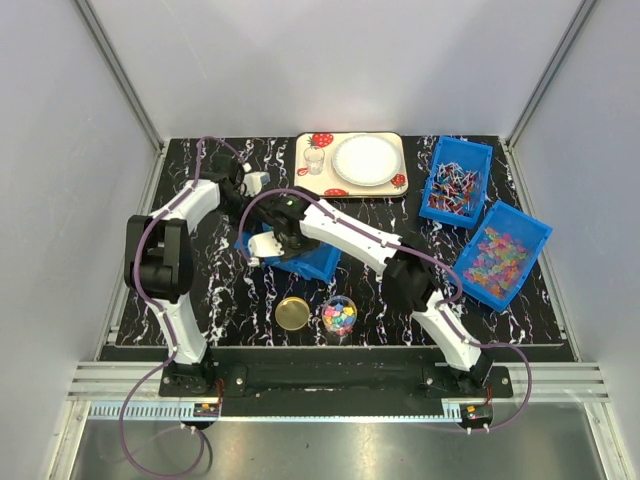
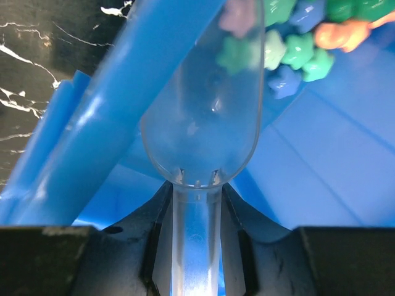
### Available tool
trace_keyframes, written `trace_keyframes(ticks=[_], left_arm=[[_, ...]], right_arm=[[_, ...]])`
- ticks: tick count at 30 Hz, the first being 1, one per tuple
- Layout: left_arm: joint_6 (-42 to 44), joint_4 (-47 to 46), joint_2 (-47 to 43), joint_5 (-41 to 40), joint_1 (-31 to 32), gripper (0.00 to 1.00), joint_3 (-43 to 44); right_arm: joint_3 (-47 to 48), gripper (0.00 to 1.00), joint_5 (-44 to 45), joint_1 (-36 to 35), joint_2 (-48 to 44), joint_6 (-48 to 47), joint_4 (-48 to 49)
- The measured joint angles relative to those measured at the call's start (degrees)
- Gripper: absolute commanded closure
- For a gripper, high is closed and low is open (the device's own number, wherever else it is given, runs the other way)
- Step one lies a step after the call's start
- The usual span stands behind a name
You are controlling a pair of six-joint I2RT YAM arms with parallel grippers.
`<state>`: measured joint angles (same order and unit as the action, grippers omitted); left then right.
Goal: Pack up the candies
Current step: Scoop the fake candies from the storage box.
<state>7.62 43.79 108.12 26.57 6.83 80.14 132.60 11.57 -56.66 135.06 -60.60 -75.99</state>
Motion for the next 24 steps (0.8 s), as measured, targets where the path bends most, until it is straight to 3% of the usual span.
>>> trace_keyframes(ticks=[24], left_arm=[[1.01, -1.64, 0.00, -1.97, 0.33, 1.00, -0.04]], right_arm=[[-26.97, 1.00, -6.29, 3.08, -12.39, 22.29, 22.27]])
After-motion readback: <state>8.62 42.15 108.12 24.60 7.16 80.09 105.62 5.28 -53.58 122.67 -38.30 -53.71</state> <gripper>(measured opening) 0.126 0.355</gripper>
